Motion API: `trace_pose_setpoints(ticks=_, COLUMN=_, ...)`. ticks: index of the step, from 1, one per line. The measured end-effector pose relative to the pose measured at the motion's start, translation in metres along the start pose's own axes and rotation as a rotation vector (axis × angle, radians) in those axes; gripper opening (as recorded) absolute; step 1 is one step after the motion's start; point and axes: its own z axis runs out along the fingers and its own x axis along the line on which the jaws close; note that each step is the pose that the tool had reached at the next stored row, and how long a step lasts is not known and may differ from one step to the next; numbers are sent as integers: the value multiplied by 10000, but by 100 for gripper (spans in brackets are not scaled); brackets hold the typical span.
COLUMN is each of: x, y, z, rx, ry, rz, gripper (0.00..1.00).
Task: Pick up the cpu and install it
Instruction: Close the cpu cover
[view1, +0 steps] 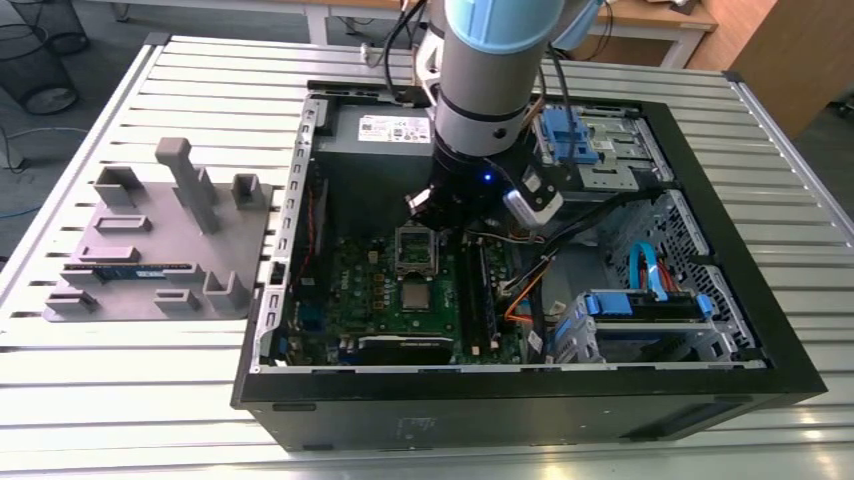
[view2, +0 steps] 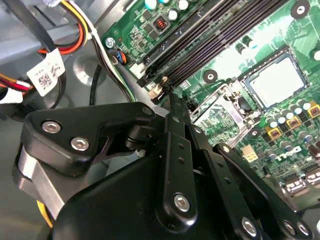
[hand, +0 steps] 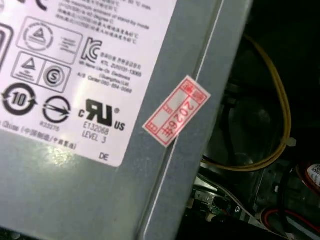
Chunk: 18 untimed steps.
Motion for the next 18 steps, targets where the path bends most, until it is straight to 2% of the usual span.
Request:
trace_pose_setpoints(ticks=7, x=-1, y=5, z=14, rx=-35, ry=32, rz=-697, gripper=11)
trace_pose_setpoints(ticks=18, x=-8, y=28, z=23, rx=-67, ry=19, rz=-701, gripper=11)
